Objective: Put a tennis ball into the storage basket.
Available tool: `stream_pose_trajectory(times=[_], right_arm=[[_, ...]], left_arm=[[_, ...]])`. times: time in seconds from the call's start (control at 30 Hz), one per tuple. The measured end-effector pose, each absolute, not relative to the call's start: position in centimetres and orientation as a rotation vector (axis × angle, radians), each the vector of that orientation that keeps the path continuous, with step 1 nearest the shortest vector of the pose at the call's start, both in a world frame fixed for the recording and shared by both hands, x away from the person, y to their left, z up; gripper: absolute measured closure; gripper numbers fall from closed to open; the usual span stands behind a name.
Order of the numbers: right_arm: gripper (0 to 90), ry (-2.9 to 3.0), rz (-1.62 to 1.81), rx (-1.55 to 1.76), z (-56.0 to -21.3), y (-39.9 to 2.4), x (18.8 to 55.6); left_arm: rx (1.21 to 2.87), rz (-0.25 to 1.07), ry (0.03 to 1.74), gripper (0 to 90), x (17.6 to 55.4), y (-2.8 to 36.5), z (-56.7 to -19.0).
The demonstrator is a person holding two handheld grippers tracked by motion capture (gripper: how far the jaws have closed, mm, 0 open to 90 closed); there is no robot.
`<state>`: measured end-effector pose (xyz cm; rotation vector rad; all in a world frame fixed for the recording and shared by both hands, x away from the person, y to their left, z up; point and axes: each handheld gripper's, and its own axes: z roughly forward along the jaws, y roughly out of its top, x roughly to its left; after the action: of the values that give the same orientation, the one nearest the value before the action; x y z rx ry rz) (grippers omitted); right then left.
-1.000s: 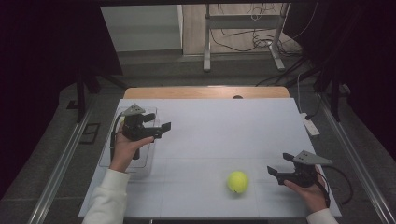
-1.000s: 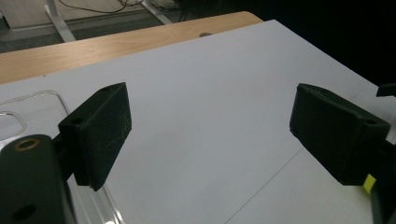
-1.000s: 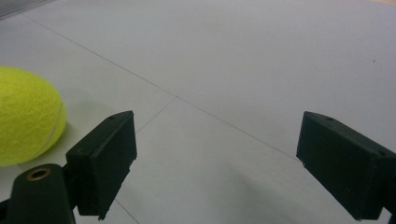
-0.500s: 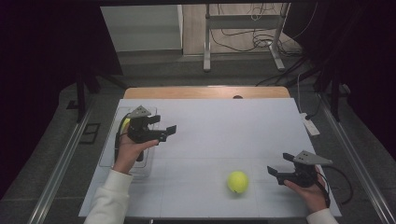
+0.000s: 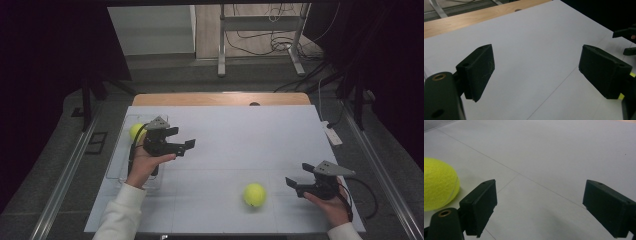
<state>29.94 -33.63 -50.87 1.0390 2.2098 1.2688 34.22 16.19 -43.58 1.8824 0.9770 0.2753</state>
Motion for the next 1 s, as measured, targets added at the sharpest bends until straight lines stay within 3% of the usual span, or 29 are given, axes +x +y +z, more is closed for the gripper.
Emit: stream_pose_trajectory(times=[1.0], right_arm=[[12.6,2.21,1.264,1.05,-51.0,-33.5,30.1]], left_arm=[[1.944,0.221,0.902,14.3,33.8,13.0,-44.1]])
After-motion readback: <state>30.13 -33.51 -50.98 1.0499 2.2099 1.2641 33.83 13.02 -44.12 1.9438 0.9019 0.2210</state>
